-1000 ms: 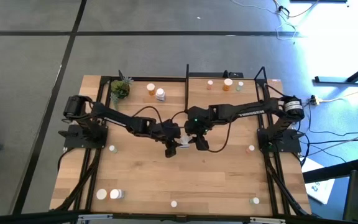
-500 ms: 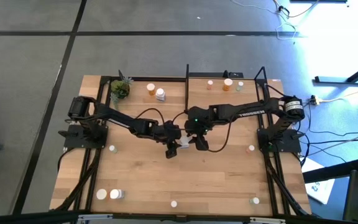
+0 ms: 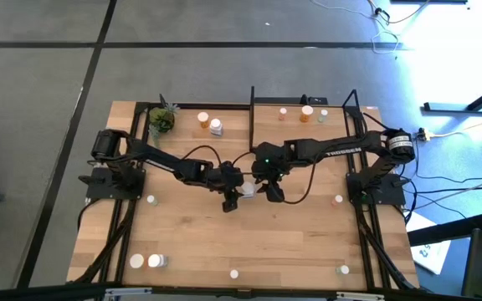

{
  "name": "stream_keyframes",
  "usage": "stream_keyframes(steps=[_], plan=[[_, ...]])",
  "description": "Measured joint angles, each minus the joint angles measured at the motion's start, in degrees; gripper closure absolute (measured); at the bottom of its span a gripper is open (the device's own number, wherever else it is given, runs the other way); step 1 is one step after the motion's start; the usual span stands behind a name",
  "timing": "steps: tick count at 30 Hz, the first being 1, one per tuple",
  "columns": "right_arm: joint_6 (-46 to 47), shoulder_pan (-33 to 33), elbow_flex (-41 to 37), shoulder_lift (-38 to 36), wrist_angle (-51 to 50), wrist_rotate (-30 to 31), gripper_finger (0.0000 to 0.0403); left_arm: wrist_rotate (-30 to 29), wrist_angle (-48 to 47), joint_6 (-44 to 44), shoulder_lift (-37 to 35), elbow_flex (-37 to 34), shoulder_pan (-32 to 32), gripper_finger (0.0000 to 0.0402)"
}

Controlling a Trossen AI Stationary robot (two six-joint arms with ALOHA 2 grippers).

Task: Pick and place medicine bottles onto shelf by color
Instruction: Put the middle white pill bottle on the shelf

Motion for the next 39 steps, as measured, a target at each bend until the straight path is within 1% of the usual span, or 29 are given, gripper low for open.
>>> stream_keyframes(steps=[4, 15, 20, 26, 28, 35, 39], plan=[[-2.6, 0.0, 0.0, 0.0, -0.5, 0.0, 0.0231, 0.0, 0.0, 0.0, 0.0, 0.0, 0.0, 0.0227], [-3.0, 0.0, 0.0, 0.0, -1.0, 0.0, 0.0231, 0.0, 0.0, 0.0, -0.3, 0.0, 0.0, 0.0227], [-5.6, -0.1, 0.0, 0.0, -6.6, 0.3, 0.0231, 0.0, 0.2, -0.2, -0.3, -0.1, 0.0, 0.0227], [-6.0, -0.1, 0.0, 0.0, -14.9, 6.7, 0.0231, 0.0, 0.4, -0.2, -0.3, -0.1, 0.0, 0.0227], [-5.9, -0.1, 0.0, 0.0, -17.2, 7.5, 0.0231, 0.0, 0.4, -0.2, -0.3, -0.1, 0.0, 0.0227], [-4.2, -0.1, 0.0, 0.0, -23.4, 7.6, 0.0231, 0.0, -0.1, 0.0, -0.3, -0.1, 0.0, 0.0227], [-4.3, -0.1, 0.0, 0.0, -23.1, 7.6, 0.0231, 0.0, -0.4, -0.1, -0.4, -0.1, 0.0, 0.0227]])
